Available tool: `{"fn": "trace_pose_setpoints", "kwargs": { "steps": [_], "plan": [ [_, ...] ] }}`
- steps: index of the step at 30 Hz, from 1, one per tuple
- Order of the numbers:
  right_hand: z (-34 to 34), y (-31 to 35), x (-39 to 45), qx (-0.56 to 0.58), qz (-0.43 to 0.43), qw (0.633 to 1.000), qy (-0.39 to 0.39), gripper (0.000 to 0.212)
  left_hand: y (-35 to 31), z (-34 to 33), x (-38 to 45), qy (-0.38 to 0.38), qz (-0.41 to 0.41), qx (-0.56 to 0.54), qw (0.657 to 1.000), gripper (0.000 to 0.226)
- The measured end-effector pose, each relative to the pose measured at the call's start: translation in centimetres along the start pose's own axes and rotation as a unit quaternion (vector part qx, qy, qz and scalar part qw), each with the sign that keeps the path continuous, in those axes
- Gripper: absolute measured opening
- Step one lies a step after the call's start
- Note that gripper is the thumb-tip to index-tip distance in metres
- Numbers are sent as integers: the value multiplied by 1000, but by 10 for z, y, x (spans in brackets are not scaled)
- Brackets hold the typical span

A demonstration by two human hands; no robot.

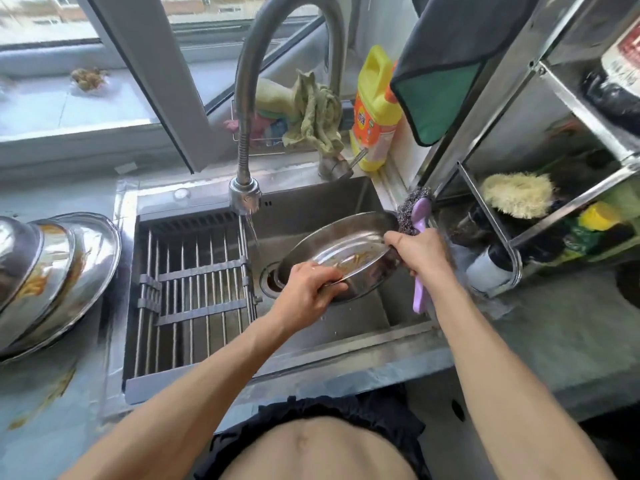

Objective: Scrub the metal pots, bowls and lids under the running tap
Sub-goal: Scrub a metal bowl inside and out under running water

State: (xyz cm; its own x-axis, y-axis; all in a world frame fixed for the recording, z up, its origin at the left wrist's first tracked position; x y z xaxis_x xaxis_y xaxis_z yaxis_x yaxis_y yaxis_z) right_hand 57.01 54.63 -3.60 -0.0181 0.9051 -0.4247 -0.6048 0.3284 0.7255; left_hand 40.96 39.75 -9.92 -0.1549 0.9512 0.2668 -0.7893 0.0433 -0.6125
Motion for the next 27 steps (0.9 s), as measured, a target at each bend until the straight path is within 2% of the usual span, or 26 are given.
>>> {"fn": "trace_pose_setpoints", "kwargs": {
  "steps": [2,4,5,6,7,8,9,11,12,14,17,19,20,22,24,27],
  "plan": [
    [-3,2,-5,17,9,1000,-19,76,4,4,-7,-44,55,21,997,31],
    [-1,6,-9,37,18,998,-40,76,21,7,-16,-29,209,-37,977,48],
    [1,7,-8,47,22,997,-50,73,28,11,-21,-12,294,-117,949,65],
    [3,7,-8,53,23,997,-59,69,35,14,-25,-19,366,-222,903,82],
    [5,8,-8,59,22,996,-62,64,40,15,-27,-41,426,-329,842,94],
    [6,7,-10,71,21,995,-61,58,44,15,-29,-48,474,-406,780,98],
    [5,7,-12,84,19,995,-55,51,42,17,-29,-37,503,-461,730,92],
    [0,0,-16,97,7,995,-36,46,30,23,-24,-7,528,-514,676,62],
    [-4,-6,-17,97,-3,995,-24,47,26,27,-23,-5,538,-511,670,48],
    [-14,-19,-20,86,-20,996,4,57,28,35,-25,-23,557,-477,679,42],
    [-22,-33,-23,-3,4,1000,-4,65,37,61,-32,-59,533,-392,748,58],
    [-30,-29,-28,-73,48,996,6,52,45,78,-42,-76,499,-333,796,60],
    [-37,-24,-31,-103,70,992,35,45,49,85,-46,-81,486,-313,812,52],
    [-62,-7,-42,-151,118,974,117,35,55,93,-53,-82,477,-305,820,35],
    [-96,8,-53,-184,175,948,191,29,58,94,-58,-76,484,-312,814,34],
    [-144,17,-73,-236,274,895,262,22,60,90,-62,-77,490,-312,811,37]
  ]
}}
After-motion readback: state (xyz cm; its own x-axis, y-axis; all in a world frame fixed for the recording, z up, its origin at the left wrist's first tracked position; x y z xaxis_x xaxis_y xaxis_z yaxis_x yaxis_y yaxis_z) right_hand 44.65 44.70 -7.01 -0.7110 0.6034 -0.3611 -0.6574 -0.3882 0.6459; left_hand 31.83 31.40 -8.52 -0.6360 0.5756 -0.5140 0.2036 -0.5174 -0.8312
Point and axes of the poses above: each hand's wrist, its own x-axis towards the middle knuckle, its own z-axis out of the back of the hand, y = z × x, the point moved 3 cm from there along x, towards the middle knuckle, and after that the axes turned 9 degrees about x, right-handed, at the moved point
